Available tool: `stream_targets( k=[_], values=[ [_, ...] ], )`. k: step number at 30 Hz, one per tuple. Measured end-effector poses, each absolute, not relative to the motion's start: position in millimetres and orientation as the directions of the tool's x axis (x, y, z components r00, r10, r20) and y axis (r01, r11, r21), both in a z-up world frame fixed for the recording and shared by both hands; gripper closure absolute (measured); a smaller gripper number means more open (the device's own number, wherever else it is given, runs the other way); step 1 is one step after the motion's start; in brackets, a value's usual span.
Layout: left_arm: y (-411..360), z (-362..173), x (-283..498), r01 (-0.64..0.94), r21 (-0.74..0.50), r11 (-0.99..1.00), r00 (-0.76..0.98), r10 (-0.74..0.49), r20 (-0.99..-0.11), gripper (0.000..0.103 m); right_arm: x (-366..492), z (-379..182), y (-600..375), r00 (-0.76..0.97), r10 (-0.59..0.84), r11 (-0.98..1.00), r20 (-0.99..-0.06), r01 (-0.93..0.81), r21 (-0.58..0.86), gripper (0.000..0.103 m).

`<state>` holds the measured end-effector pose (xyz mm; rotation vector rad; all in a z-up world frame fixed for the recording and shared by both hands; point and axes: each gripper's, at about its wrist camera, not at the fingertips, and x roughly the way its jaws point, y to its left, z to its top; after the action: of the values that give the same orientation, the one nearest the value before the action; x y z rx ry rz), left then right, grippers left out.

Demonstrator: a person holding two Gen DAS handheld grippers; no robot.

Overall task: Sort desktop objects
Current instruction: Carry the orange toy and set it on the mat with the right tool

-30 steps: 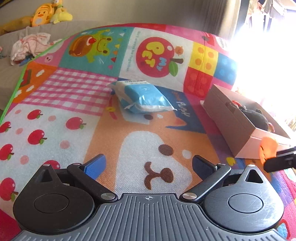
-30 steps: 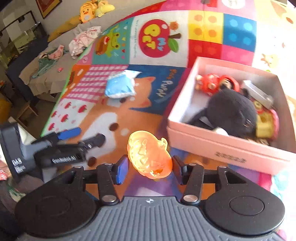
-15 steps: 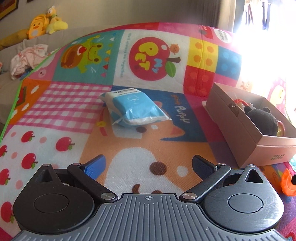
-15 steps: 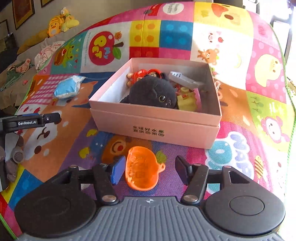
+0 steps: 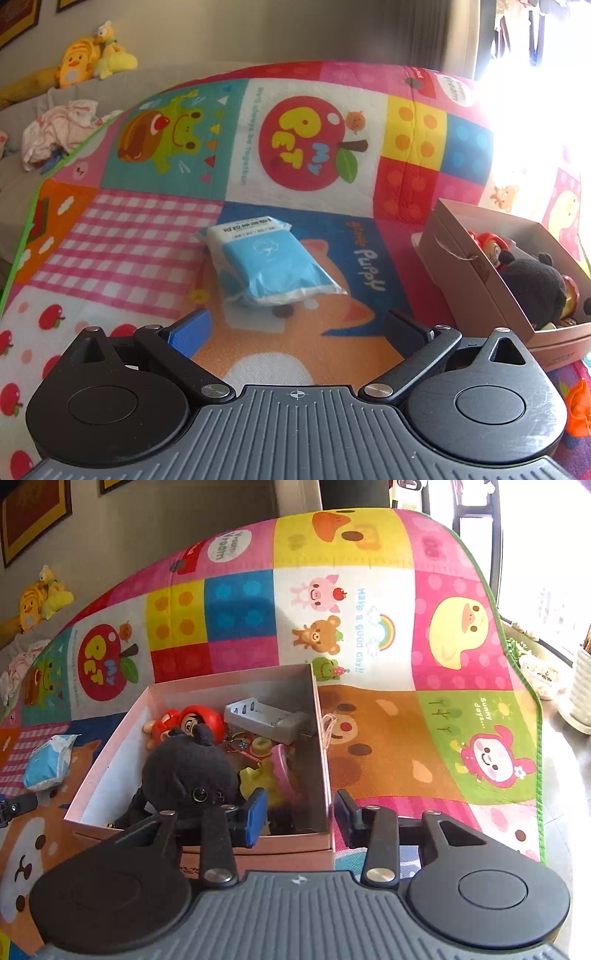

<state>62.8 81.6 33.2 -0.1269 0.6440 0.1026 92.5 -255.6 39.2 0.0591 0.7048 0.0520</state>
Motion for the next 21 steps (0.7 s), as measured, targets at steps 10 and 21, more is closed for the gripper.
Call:
stream_targets(
  k=[10,21],
  values=[
    [95.3,21.4,90.7,-0.219,-0.090,0.972,0.801,0.126,-0.585,0.001,106.1,34.3,-240.0,0.779,0.110,0.994,-0.617,-0.069,0.090,0.060],
    [92.4,10.5,130.9,-0.264,0.002,0.964,0.783,0.216,-0.583,0.015,36.0,43.6,-247.1,0.831,0.132,0.991,-0.541,-0.125,0.050,0.015]
  ],
)
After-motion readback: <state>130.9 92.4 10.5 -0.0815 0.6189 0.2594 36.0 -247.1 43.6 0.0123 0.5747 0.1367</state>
